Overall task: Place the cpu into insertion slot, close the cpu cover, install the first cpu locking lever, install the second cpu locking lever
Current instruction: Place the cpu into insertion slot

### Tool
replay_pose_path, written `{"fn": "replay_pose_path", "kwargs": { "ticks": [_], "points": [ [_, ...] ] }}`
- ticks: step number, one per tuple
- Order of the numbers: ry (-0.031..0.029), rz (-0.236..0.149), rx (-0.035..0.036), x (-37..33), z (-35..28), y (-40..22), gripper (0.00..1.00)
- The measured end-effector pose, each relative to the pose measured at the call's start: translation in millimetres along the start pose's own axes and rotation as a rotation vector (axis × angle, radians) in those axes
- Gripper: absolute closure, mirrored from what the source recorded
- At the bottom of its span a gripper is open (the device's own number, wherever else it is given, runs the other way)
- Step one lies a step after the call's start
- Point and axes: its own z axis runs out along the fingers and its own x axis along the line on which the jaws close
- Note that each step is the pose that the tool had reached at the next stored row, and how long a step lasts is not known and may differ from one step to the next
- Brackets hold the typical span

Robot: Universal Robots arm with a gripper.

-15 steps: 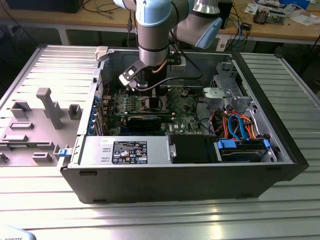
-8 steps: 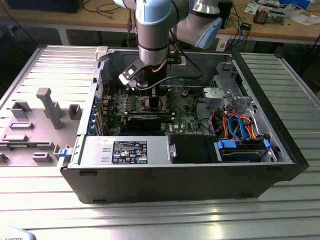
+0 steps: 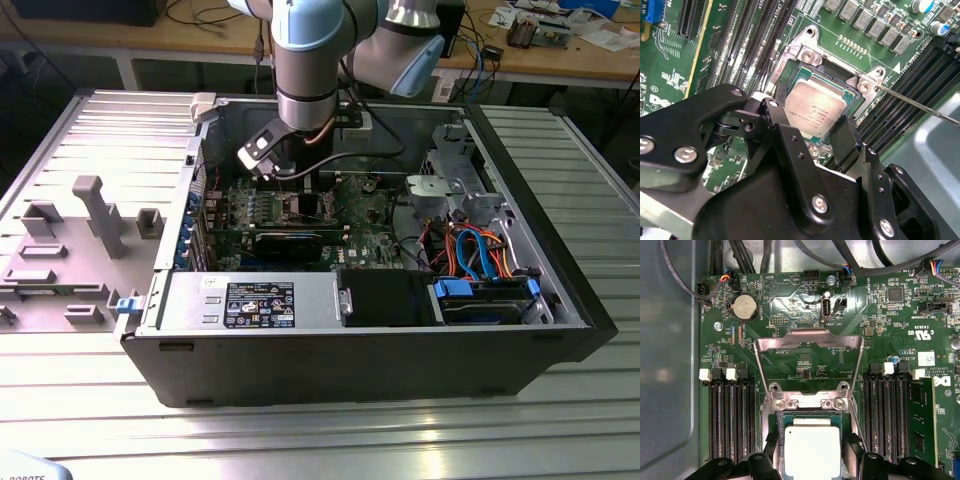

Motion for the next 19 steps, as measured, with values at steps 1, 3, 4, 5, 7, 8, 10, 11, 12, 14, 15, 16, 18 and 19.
{"fn": "replay_pose_path", "kwargs": {
  "ticks": [1,3,4,5,7,8,10,11,12,14,15,16,18,19],
  "points": [
    [0.0004,0.000,0.0000,0.4,0.1,0.0,0.39],
    [0.0013,-0.002,0.0002,1.6,0.4,-0.1,0.39],
    [0.0013,-0.004,0.0004,2.3,0.5,0.0,0.39],
    [0.0014,-0.005,0.0006,3.0,0.6,0.0,0.39],
    [0.0029,-0.013,0.0006,5.3,1.2,0.2,0.39],
    [0.0031,-0.015,0.0006,5.4,1.2,0.2,0.39],
    [-0.0010,-0.015,0.0002,5.5,1.4,0.2,0.39],
    [-0.0035,-0.015,0.0003,5.2,1.4,0.2,0.39],
    [-0.0040,-0.015,0.0003,5.0,1.3,0.2,0.39],
    [-0.0043,-0.015,0.0004,4.2,1.2,0.2,0.39],
    [-0.0043,-0.015,0.0003,3.6,1.0,0.2,0.39],
    [-0.0044,-0.015,0.0003,3.5,1.0,0.2,0.39],
    [-0.0043,-0.015,0.0003,3.5,0.4,0.3,0.39],
    [-0.0045,-0.015,0.0005,3.5,-0.2,0.3,0.39]
  ]
}}
